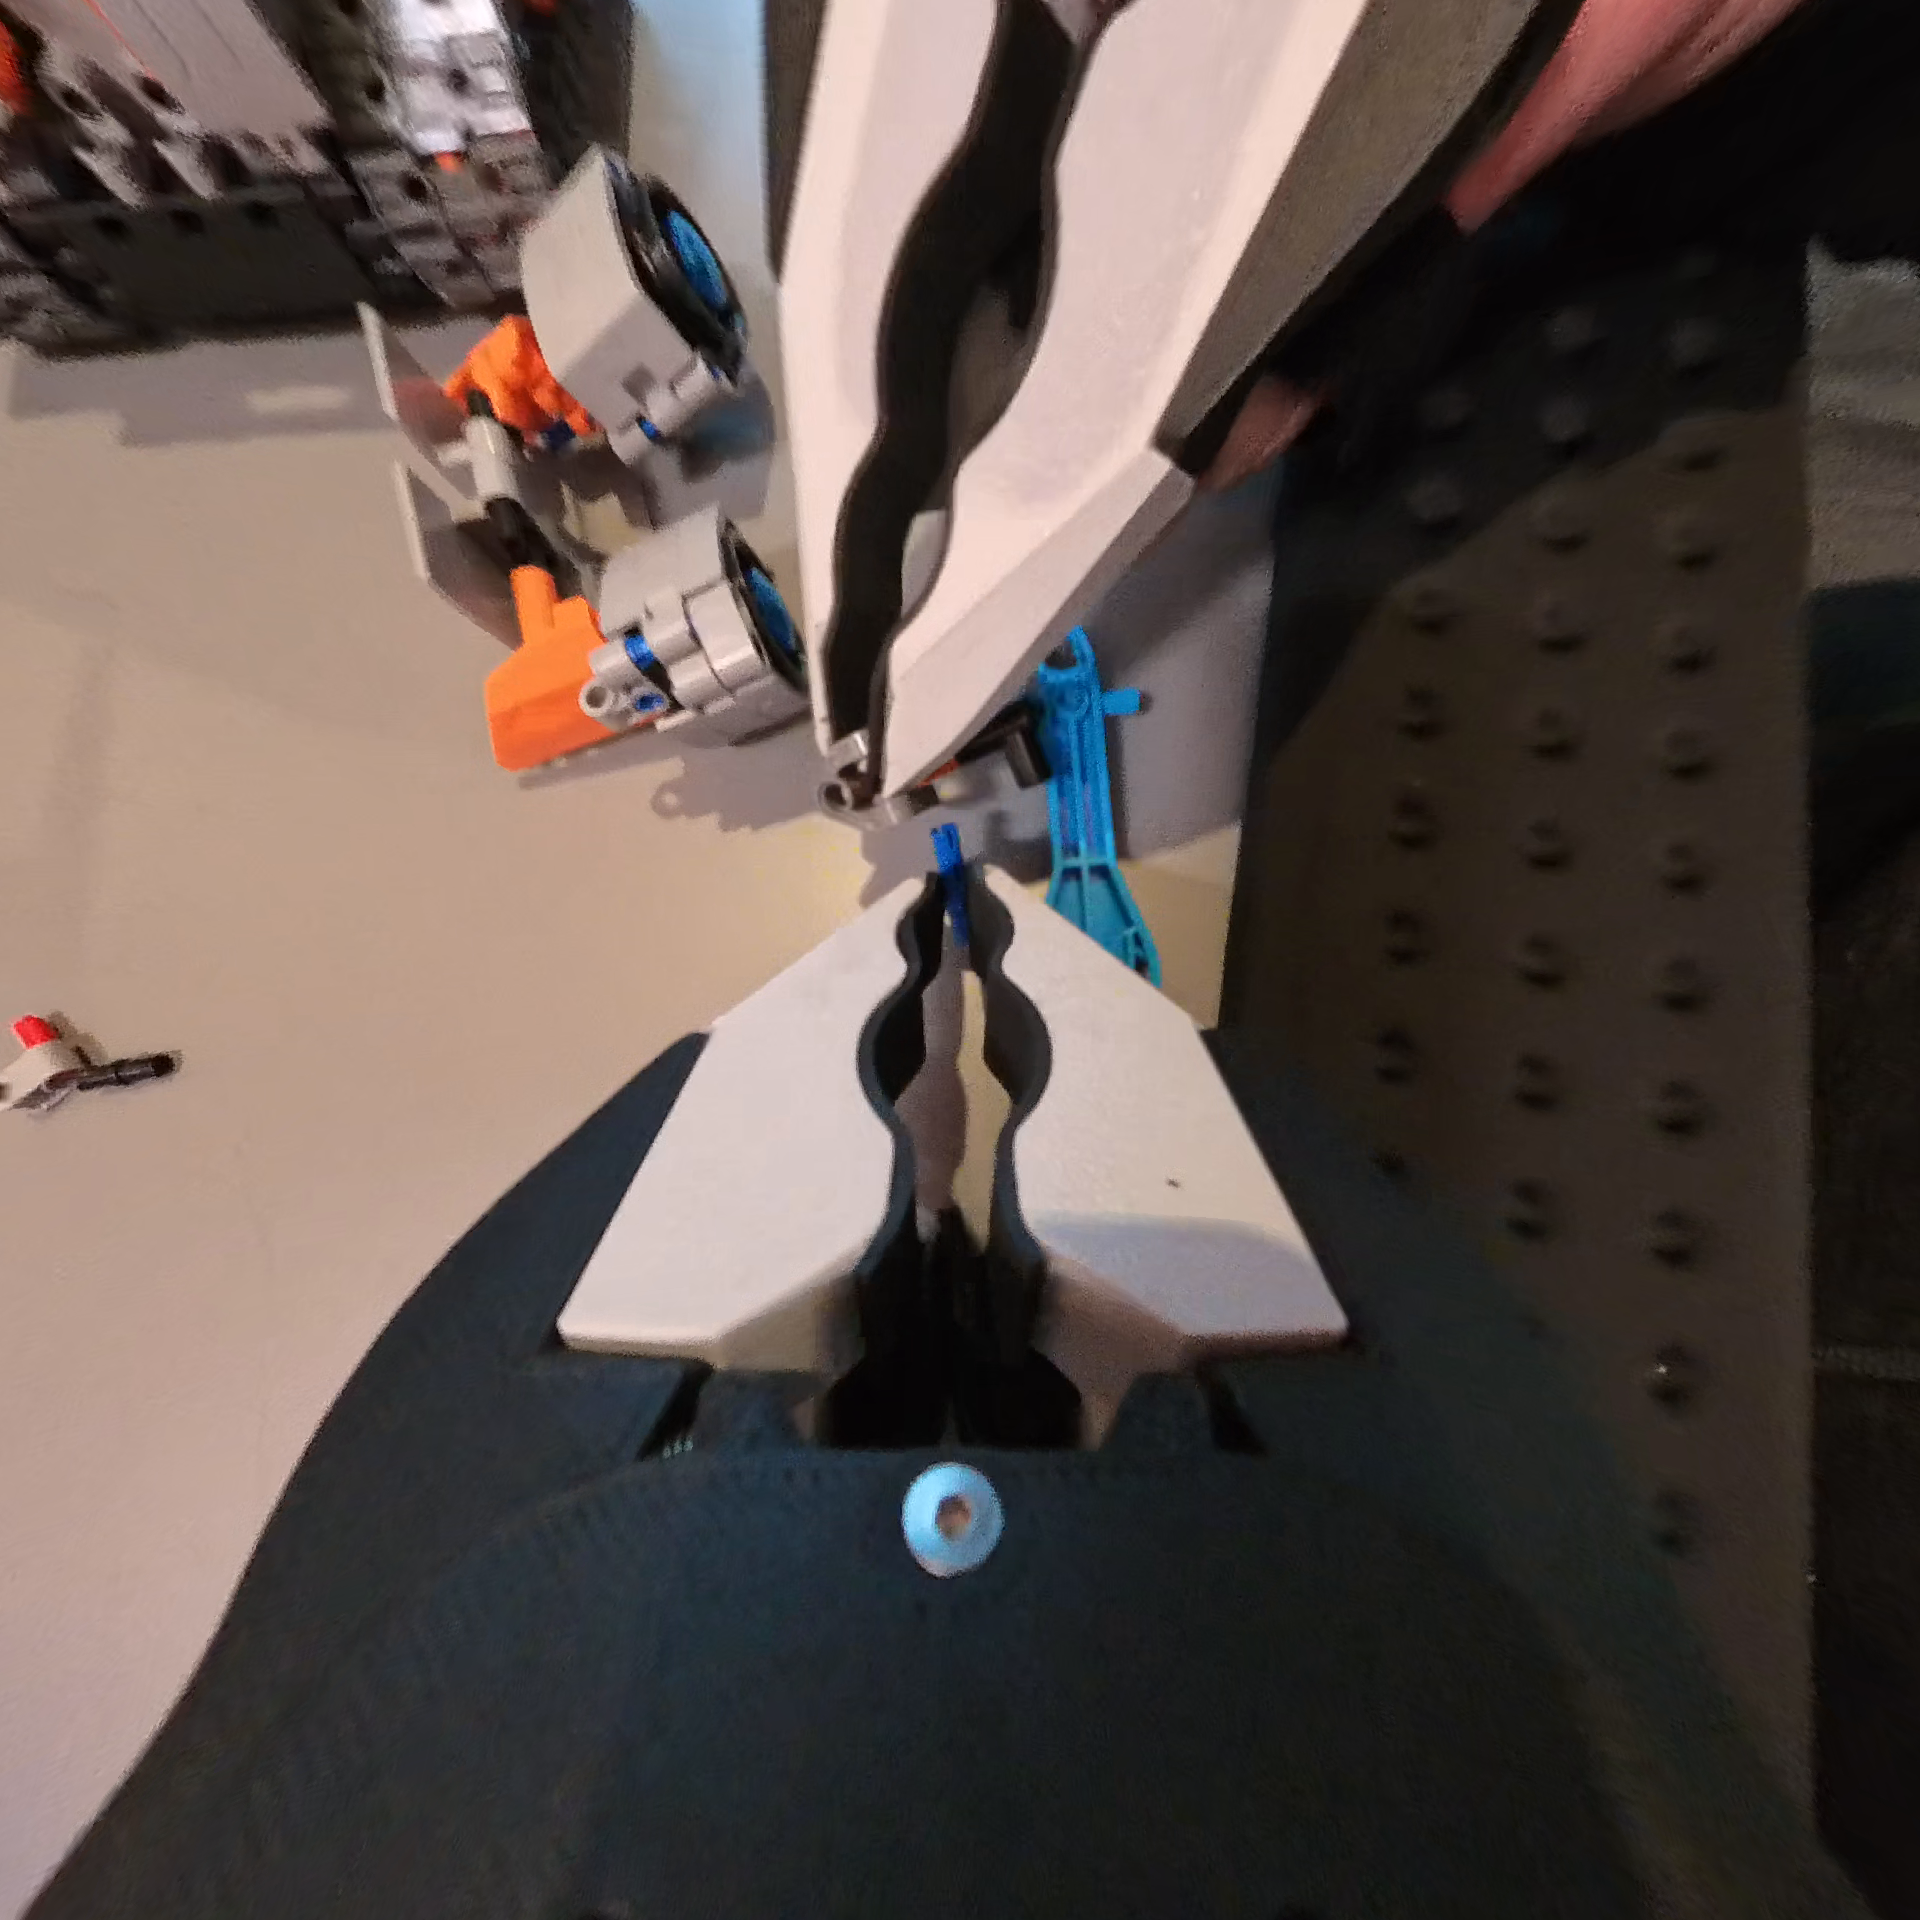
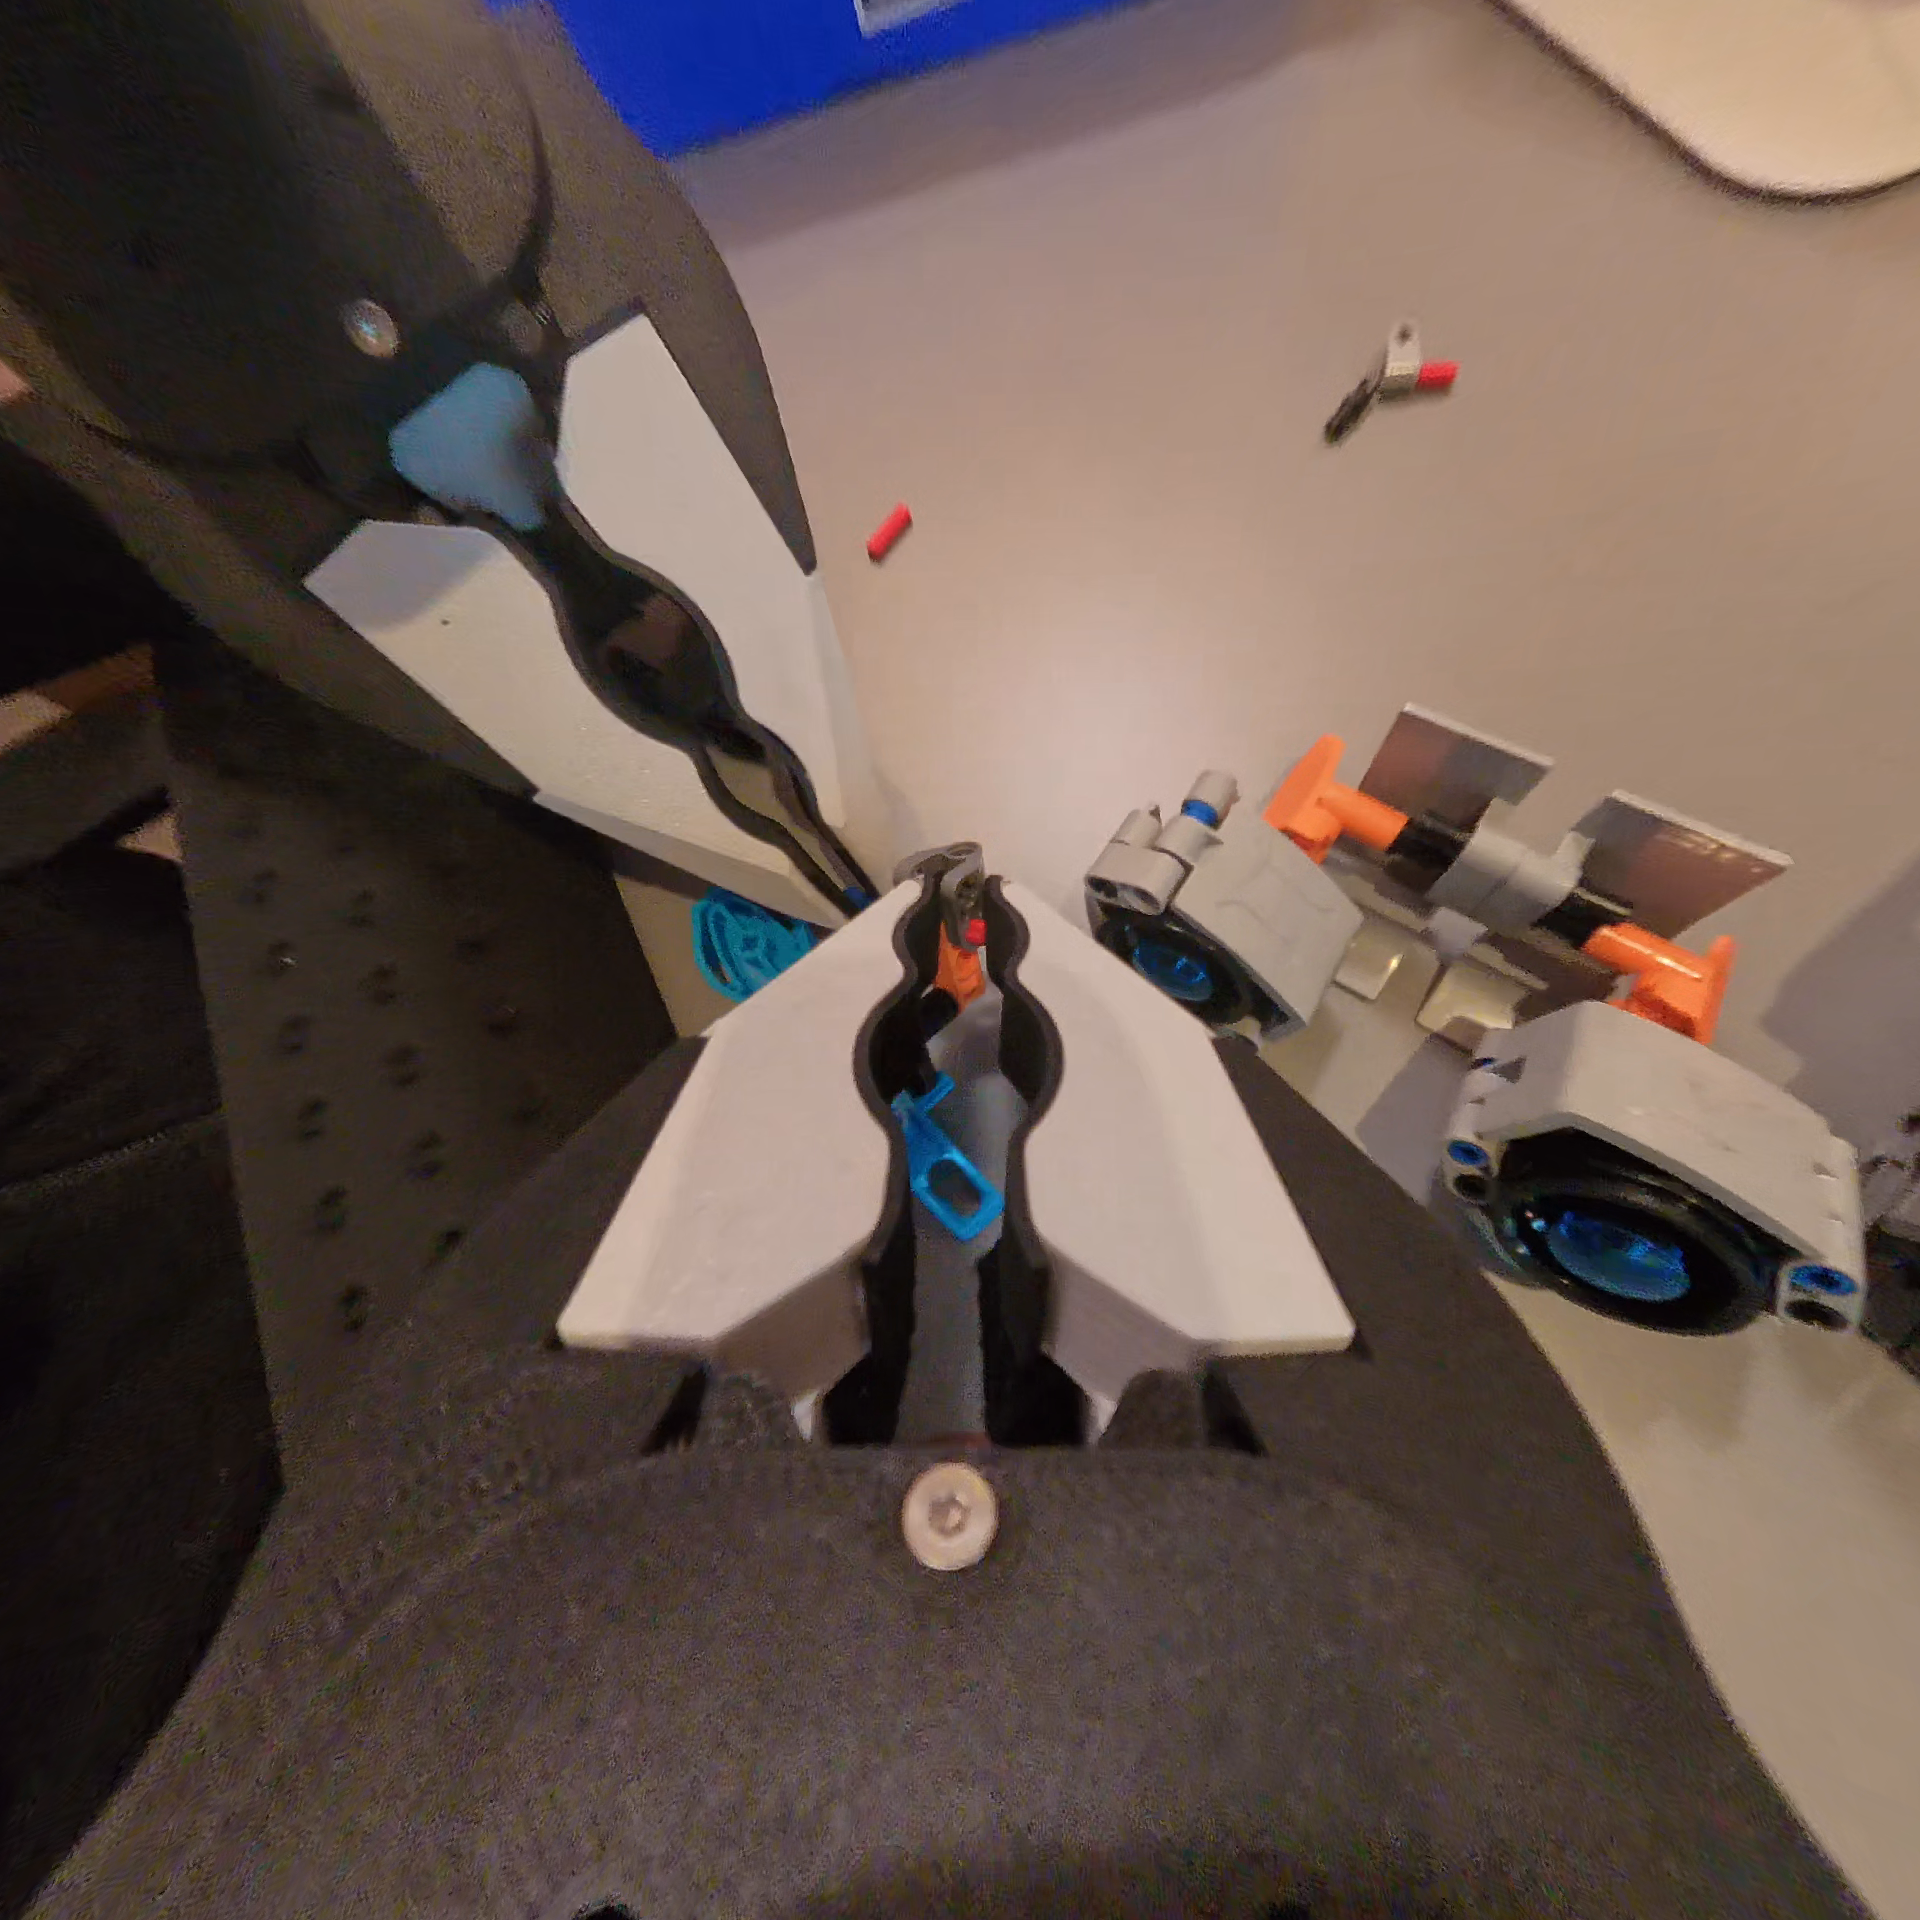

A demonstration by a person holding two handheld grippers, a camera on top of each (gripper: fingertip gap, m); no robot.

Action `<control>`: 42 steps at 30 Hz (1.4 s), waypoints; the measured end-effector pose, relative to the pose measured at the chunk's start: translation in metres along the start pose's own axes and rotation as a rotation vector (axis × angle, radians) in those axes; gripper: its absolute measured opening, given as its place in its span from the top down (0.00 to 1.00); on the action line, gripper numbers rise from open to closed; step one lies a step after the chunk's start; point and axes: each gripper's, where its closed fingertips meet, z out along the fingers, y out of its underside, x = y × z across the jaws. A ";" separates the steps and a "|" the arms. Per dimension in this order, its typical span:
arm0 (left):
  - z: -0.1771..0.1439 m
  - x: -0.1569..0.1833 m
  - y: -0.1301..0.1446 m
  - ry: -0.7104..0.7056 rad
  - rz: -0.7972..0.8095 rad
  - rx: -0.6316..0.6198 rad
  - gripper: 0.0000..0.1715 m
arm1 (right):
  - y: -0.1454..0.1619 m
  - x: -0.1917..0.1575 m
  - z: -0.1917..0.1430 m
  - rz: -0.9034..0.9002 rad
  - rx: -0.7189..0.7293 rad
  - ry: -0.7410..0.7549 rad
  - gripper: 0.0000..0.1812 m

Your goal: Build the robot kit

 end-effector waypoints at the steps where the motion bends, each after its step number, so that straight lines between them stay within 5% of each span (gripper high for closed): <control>1: 0.002 0.002 0.005 0.014 0.002 -0.033 0.98 | 0.004 0.000 0.004 -0.004 -0.037 0.005 0.97; 11: 0.006 -0.001 0.013 0.050 -0.018 -0.071 0.98 | 0.008 0.000 0.002 -0.034 -0.102 -0.021 0.90; 25: 0.007 -0.001 0.013 0.053 -0.017 -0.060 0.99 | 0.023 0.003 0.013 -0.047 -0.179 -0.048 0.96; 32: 0.002 -0.004 0.006 0.015 -0.017 0.002 0.98 | -0.001 -0.003 -0.005 0.081 0.037 -0.158 0.96; 42: -0.040 -0.010 -0.051 -0.109 0.027 0.332 0.99 | -0.043 -0.015 -0.045 0.239 0.377 -0.384 0.97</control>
